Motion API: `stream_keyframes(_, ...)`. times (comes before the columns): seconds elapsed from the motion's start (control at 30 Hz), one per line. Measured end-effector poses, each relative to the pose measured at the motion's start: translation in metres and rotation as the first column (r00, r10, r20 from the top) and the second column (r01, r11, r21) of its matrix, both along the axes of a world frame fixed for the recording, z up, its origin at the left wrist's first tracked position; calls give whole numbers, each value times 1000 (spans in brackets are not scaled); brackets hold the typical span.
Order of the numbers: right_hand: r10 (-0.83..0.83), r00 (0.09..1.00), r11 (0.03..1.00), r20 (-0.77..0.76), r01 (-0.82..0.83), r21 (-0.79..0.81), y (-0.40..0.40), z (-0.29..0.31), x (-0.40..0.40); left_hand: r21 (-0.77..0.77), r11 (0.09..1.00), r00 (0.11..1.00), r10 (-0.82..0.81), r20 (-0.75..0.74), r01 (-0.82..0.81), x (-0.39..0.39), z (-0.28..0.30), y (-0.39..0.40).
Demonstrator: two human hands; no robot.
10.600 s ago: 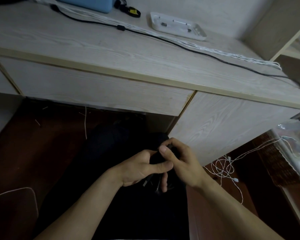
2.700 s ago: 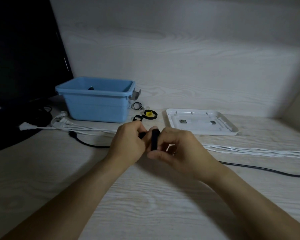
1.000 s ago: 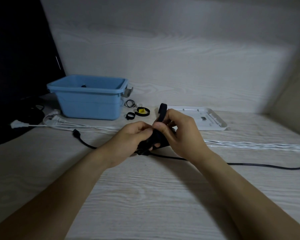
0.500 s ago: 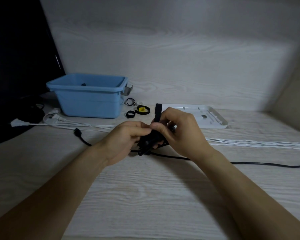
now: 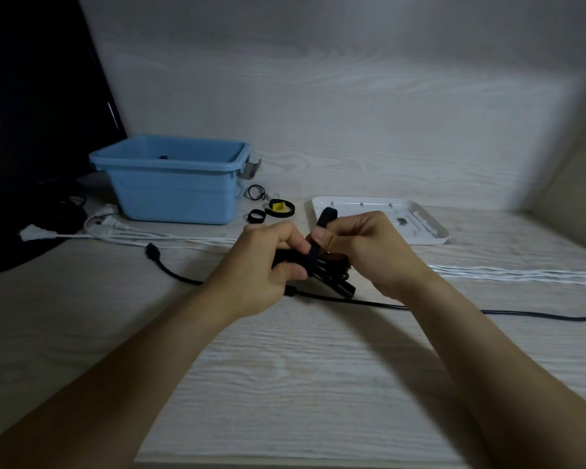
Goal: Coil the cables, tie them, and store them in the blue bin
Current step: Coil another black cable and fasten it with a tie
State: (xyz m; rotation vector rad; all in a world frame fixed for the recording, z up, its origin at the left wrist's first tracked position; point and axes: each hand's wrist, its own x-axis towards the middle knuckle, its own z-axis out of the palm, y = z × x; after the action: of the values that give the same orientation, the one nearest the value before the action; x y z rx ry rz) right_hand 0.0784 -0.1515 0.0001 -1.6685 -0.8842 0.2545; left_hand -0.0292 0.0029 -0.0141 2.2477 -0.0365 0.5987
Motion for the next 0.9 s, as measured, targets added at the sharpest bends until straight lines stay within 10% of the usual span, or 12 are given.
stream_keyframes(0.53,-174,908,985,-382,164,-59,2,-3,-3,-58,998,997,26,67,-22,7,-11,-4)
stream_keyframes(0.9,-244,912,969,-329,214,-125,3,4,-6,284,952,925,1,380,-117,10,-21,-13)
